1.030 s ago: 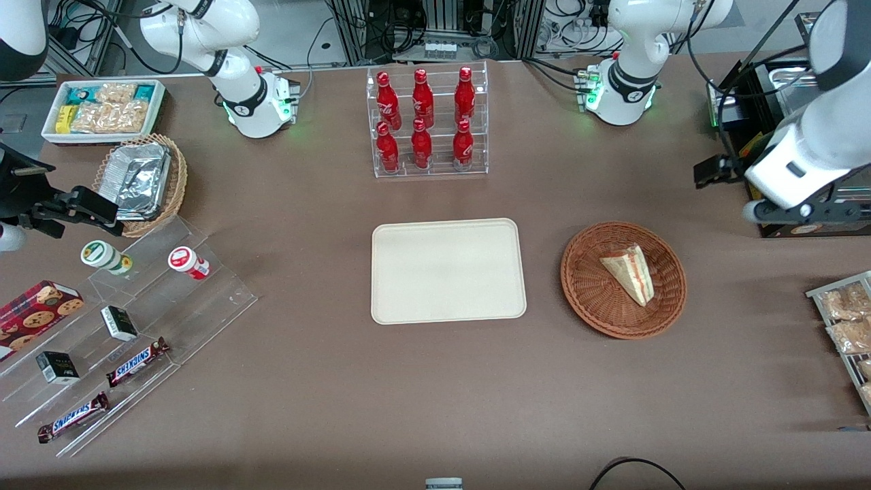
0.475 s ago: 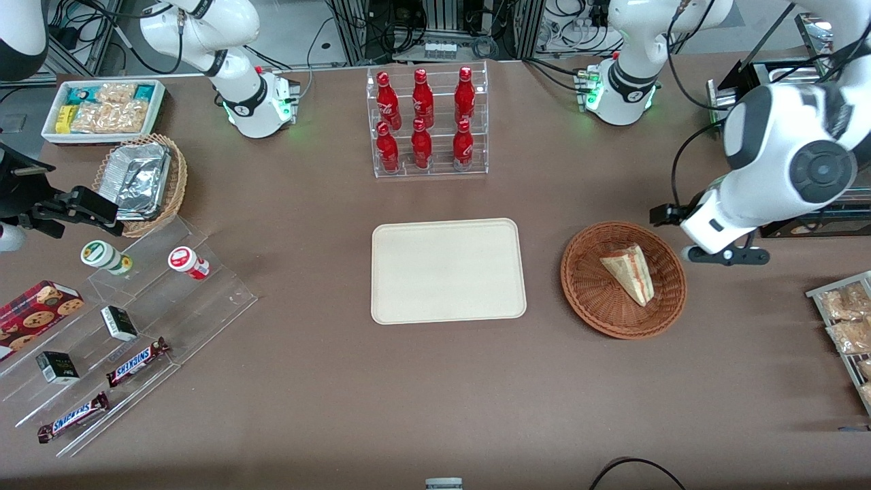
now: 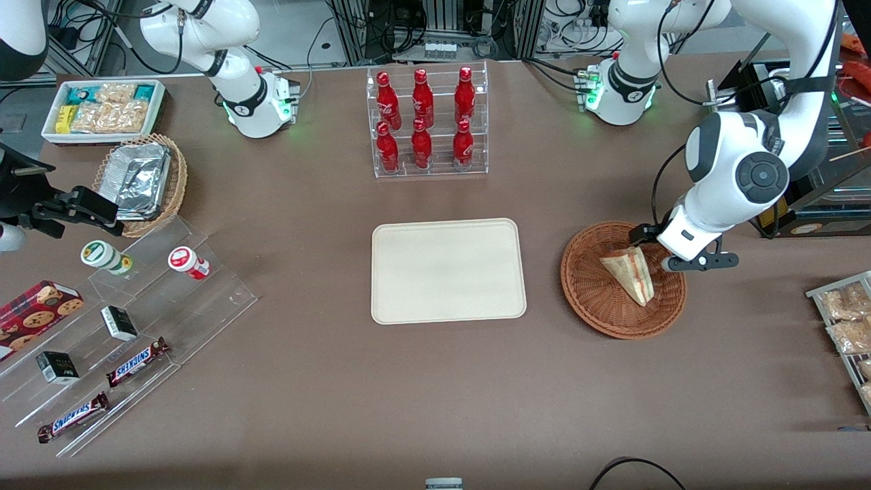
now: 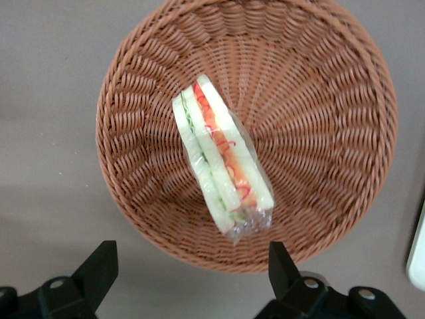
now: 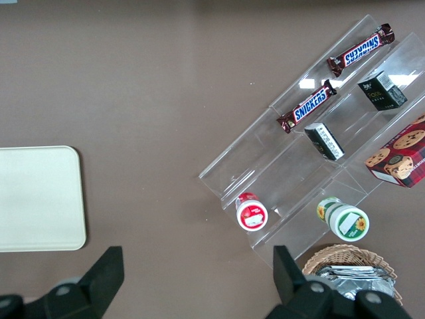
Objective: Place sandwich from basket to tray
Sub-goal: 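Lower the left gripper onto the wrapped sandwich and close on it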
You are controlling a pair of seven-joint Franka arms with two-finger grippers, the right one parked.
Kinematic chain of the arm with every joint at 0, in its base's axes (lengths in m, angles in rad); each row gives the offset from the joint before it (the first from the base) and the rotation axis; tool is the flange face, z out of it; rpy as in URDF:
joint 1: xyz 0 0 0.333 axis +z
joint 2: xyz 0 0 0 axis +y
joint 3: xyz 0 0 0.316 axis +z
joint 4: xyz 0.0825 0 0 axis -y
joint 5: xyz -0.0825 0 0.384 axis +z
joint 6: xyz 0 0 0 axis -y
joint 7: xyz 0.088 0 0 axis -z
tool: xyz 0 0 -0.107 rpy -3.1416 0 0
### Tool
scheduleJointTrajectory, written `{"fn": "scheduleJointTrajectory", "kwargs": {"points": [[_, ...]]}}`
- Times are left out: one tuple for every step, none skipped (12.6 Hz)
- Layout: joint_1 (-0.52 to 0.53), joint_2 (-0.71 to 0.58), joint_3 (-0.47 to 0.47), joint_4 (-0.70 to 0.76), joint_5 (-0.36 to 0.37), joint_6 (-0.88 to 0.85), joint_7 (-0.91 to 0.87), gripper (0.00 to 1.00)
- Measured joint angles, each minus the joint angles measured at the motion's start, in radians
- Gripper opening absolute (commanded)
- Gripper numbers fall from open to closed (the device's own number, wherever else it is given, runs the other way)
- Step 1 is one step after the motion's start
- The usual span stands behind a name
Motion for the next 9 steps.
{"fn": "scheduleJointTrajectory", "kwargs": {"points": [[-0.009, 0.0, 0.0, -0.009, 0.0, 0.03, -0.077, 1.0], [-0.017, 0.0, -0.001, -0.022, 0.0, 0.064, -0.146, 1.0], [-0.023, 0.0, -0.001, -0.041, 0.0, 0.107, -0.22, 1.0], [-0.027, 0.002, -0.001, -0.062, 0.0, 0.147, -0.297, 1.0], [-0.029, 0.006, -0.001, -0.079, 0.0, 0.177, -0.377, 1.0], [-0.032, 0.014, -0.001, -0.089, 0.0, 0.189, -0.456, 1.0], [-0.038, 0.026, -0.001, -0.093, 0.0, 0.198, -0.529, 1.0], [-0.043, 0.039, -0.002, -0.093, 0.0, 0.207, -0.591, 1.0], [-0.046, 0.053, -0.002, -0.093, 0.0, 0.225, -0.641, 1.0]]}}
